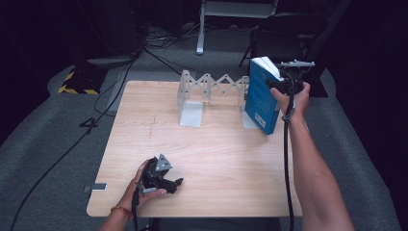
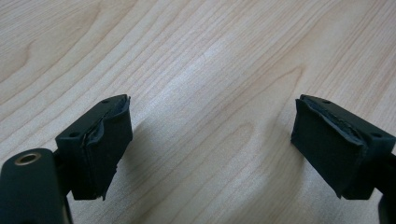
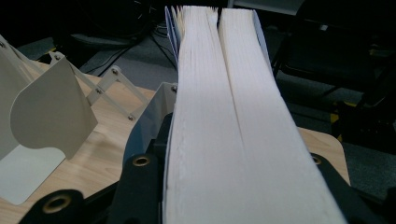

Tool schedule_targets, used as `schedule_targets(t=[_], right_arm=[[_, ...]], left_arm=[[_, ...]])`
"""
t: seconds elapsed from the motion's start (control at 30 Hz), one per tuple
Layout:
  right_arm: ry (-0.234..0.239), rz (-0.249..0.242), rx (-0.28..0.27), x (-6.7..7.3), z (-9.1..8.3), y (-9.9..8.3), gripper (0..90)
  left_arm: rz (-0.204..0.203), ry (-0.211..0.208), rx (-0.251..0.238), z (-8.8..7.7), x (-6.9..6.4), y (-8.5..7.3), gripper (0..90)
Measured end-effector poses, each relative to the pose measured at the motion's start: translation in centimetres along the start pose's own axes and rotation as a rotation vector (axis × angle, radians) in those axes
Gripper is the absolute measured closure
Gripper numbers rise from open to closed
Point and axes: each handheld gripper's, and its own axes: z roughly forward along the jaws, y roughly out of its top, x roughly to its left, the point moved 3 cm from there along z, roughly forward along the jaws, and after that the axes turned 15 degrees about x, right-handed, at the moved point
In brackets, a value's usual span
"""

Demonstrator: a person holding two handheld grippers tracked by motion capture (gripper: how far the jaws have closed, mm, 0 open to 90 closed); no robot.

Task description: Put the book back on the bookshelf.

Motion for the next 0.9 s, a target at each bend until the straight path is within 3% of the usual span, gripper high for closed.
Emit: schedule_targets(t=[0.4, 0.9], right_arm=[[0.011, 0.005, 0.028, -2.0, -0.4, -2.5, 58.8], [0.026, -0.046, 0.080, -2.1, -0.9, -2.5, 53.3]], left_arm=[[-0.001, 0.001, 0.002, 0.0, 0.0, 0.0, 12.7], [-0.001, 0.001, 0.002, 0.0, 0.0, 0.0, 12.7]])
